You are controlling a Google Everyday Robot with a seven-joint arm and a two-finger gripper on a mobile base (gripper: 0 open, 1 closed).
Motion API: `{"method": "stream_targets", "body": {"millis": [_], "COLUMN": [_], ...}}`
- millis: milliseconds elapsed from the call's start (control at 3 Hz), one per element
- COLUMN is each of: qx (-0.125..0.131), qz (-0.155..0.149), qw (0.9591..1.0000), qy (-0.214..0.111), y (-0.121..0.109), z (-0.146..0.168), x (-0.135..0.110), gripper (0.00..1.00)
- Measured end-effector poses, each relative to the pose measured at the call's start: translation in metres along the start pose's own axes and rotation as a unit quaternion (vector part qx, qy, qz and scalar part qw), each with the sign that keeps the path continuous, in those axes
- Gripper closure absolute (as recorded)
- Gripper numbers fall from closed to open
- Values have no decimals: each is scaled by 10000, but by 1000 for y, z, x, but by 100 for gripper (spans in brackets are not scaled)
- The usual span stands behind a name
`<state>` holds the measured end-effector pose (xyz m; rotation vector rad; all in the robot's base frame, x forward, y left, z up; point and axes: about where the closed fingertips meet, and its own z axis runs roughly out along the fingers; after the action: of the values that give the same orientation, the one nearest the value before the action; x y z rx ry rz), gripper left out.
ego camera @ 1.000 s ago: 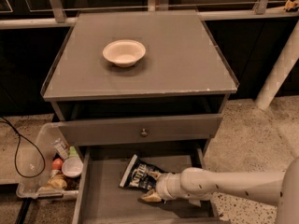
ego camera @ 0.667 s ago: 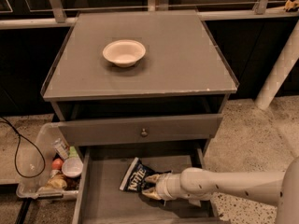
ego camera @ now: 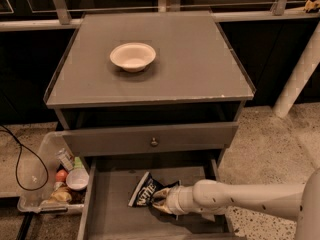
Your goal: Pick blue chip bag from middle drawer and place on counter
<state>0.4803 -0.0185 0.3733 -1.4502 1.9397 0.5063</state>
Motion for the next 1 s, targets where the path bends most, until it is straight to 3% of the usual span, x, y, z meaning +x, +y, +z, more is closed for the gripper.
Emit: {"method": "stream_targets", "body": {"millis": [333, 667, 1000], "qx": [-135, -220, -144], "qz": [60, 9, 21], "qw": [9999, 9994, 9978], "qy": [10, -263, -640], "y": [2, -4, -21], "z": [-1, -29, -95], "x": [-1, -22, -41], "gripper": [100, 100, 100]}}
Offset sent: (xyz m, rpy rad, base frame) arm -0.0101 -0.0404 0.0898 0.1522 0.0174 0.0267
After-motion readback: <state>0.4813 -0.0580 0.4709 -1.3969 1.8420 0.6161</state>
